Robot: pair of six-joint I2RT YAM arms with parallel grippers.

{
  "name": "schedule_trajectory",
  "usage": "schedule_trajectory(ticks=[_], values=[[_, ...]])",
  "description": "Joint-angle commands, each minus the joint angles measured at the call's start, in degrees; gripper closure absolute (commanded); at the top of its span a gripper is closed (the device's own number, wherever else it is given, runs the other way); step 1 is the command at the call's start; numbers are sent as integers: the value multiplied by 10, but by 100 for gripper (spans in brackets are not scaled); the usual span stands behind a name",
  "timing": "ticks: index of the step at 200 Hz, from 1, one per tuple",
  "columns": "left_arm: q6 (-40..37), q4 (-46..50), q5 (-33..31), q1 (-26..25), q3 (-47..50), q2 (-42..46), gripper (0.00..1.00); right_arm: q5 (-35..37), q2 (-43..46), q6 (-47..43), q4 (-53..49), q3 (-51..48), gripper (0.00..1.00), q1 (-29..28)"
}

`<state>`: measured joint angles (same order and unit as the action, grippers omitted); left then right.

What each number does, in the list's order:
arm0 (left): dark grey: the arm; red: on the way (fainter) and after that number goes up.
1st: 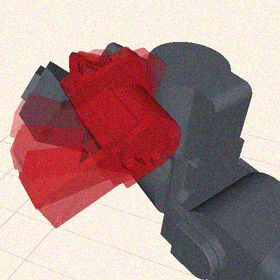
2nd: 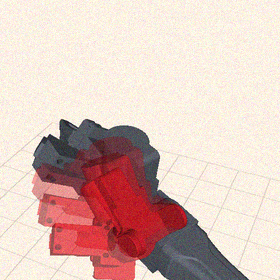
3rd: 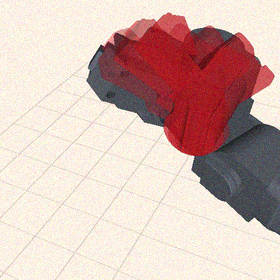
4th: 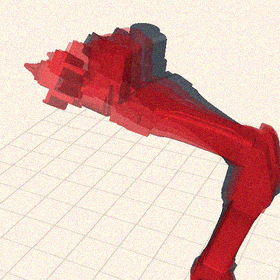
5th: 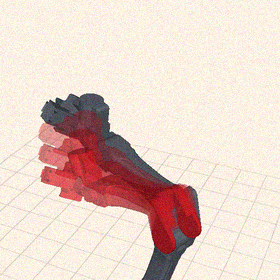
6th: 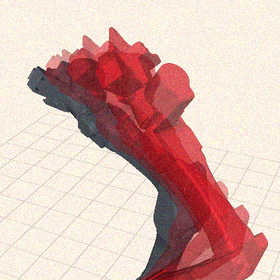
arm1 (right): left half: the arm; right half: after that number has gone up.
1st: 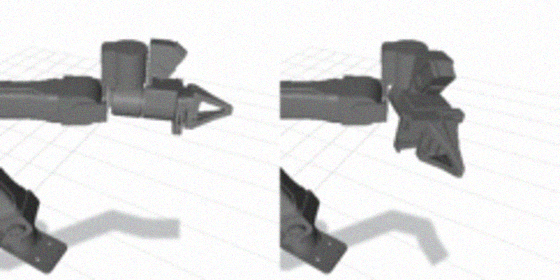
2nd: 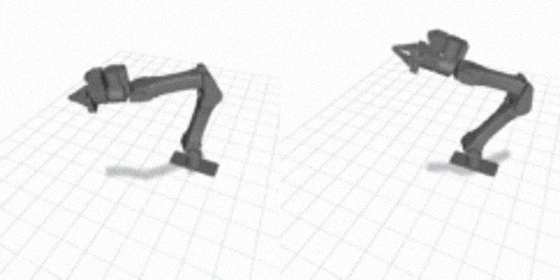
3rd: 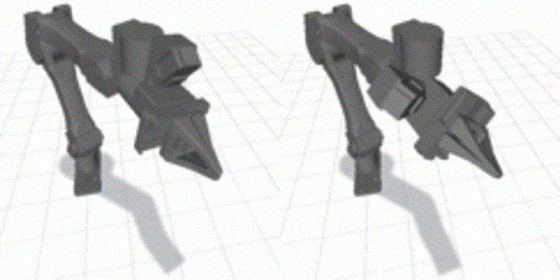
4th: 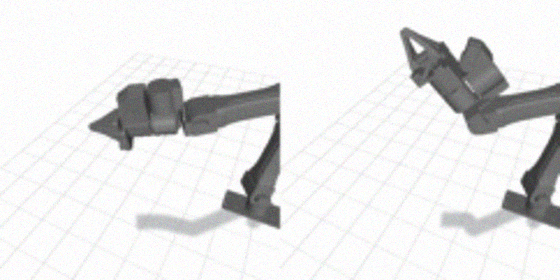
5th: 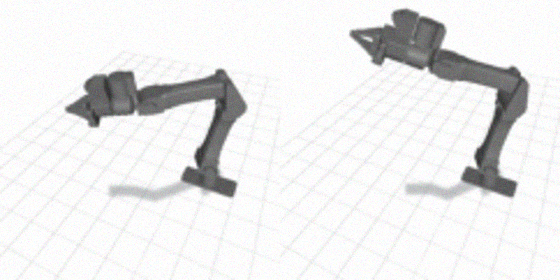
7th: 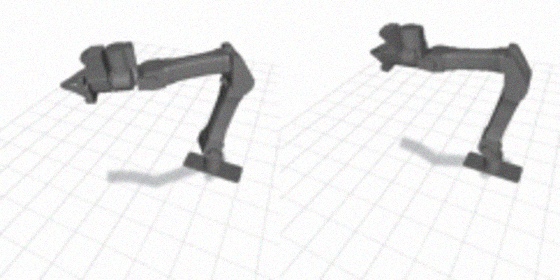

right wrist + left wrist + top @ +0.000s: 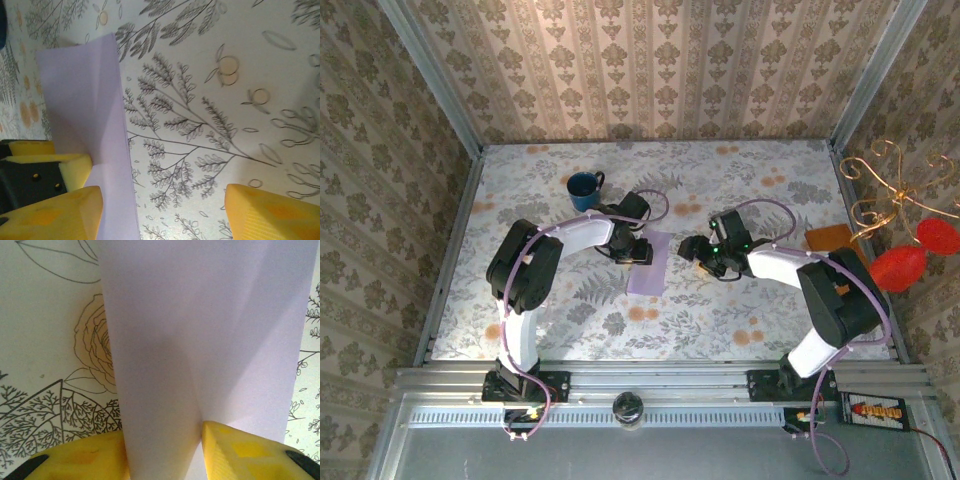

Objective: Fold a paper plane with a square sheet of paper (pick it up from the middle)

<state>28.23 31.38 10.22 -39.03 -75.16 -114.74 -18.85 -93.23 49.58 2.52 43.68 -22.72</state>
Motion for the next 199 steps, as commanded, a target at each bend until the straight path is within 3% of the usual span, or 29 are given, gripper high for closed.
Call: schedule_trajectory(ticks=[1, 80, 144, 199], values=[[-20, 0, -24, -7, 44, -105, 57, -21, -10, -2, 16, 14, 35, -9], [-55, 5, -20, -9, 33, -121, 56, -24, -24, 6, 23, 22, 42, -16], [-30, 14, -34, -7, 23, -134, 56, -42, -31, 5, 40, 26, 45, -25], [-15, 12, -31, -4, 25, -143, 56, -66, -48, 9, 74, 26, 60, -37]])
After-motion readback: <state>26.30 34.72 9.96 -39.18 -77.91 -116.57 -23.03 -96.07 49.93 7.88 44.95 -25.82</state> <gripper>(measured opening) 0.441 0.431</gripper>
